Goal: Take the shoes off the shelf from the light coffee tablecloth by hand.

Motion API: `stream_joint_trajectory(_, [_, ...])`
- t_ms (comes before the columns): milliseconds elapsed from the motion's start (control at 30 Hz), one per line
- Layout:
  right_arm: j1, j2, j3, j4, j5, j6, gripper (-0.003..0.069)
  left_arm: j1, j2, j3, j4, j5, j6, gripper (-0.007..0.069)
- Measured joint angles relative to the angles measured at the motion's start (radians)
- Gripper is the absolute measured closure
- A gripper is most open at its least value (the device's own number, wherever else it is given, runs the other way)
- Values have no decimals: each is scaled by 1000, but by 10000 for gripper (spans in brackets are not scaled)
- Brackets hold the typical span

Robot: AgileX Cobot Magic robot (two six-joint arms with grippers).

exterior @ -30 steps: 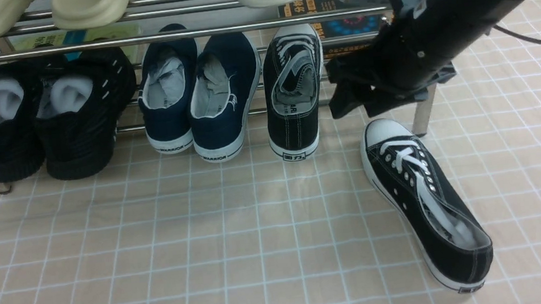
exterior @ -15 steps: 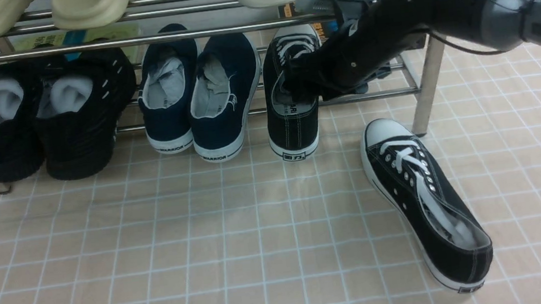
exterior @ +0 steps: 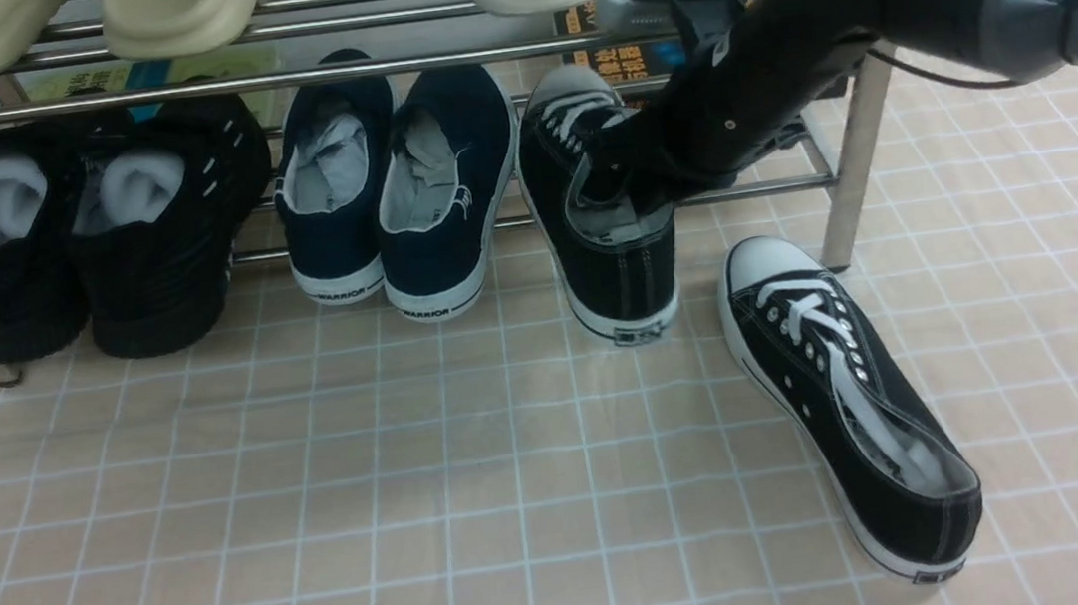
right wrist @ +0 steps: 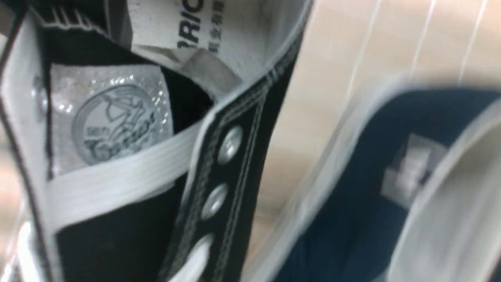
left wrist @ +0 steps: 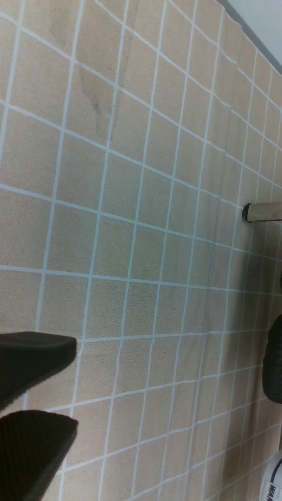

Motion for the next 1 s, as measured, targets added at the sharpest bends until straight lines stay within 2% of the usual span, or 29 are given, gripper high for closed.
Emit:
stream_joint_trajectory(233, [2,-122,14,-41,273,-33,656,0,0,0,0,0,0,384])
stream_joint_trajectory(467, [2,-241,129,-42,328,-43,656,0,0,0,0,0,0,384])
stream_joint_trajectory(633, [2,-358,323,33,248,-15,654,0,0,0,0,0,0,384])
stream_joint_trajectory(867, [38,-424,569,123,-34,64,653,0,0,0,0,0,0,384])
stream_joint_trajectory(1000, [59,-424,640,133,-136,90,653,0,0,0,0,0,0,384])
